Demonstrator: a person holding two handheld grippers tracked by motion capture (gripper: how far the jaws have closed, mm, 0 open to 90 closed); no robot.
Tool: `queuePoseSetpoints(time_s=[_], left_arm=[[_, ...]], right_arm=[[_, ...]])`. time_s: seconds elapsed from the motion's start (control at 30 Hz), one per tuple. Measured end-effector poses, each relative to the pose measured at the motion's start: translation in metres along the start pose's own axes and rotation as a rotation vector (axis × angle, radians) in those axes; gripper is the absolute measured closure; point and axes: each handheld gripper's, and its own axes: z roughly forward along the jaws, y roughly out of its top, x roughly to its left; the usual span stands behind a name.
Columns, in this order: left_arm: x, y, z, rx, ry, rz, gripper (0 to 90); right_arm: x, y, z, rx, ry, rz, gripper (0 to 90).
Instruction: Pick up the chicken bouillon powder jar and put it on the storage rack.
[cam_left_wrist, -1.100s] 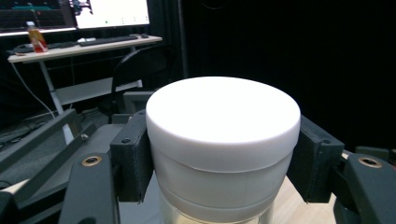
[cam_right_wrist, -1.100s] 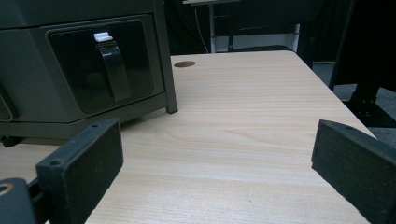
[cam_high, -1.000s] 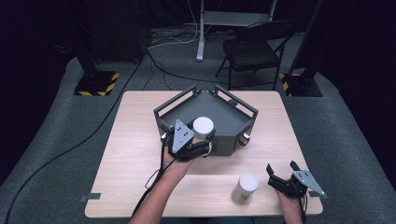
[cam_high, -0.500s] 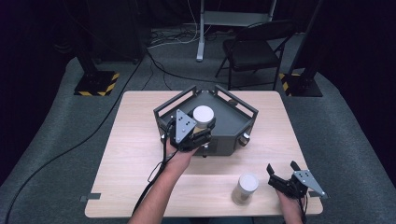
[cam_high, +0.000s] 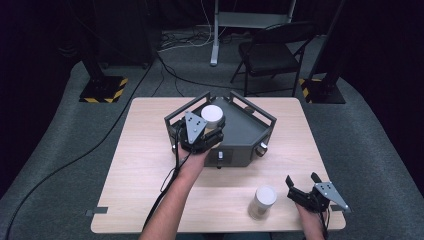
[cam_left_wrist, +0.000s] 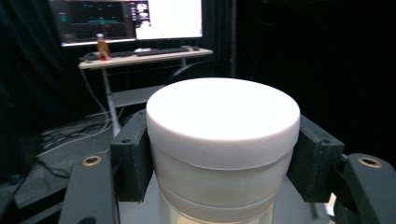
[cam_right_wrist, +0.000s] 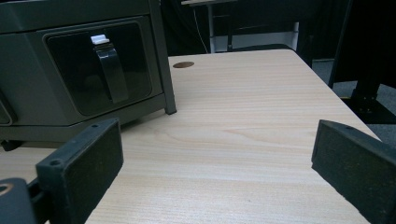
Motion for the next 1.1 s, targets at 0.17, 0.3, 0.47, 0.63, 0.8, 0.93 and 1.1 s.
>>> queuePoseSetpoints(time_s=[0.17,0.3,0.47,0.63,0.8,0.93,1.1], left_arm=[[0.000,0.002,0.007,-0.001,0.041,-0.012,33.3],[0.000,0.004,0.013,0.014,0.057,-0.004,33.3],[0.000,0.004,0.021,0.025,0.074,-0.005,33.2],[-0.002,0.001,0.030,0.041,0.103,-0.018,33.3],[0.000,-0.003,0.041,0.053,0.120,-0.029,33.2],[-0.001,-0.007,0.049,0.065,0.137,-0.033,33.3],[0.000,-0.012,0.053,0.052,0.142,-0.039,33.2]], right_arm=[[0.000,0.000,0.000,0.003,0.006,-0.010,1.4],[-0.001,0.000,0.000,0.001,0.009,-0.007,1.4],[0.000,0.000,0.001,0.003,0.011,-0.019,1.6],[0.000,0.001,0.001,0.005,0.011,-0.024,1.6],[0.000,0.001,0.001,0.003,0.017,-0.027,1.8],[0.000,0.001,0.001,0.005,0.020,-0.029,1.7],[0.001,0.003,0.002,0.017,0.017,-0.030,1.7]])
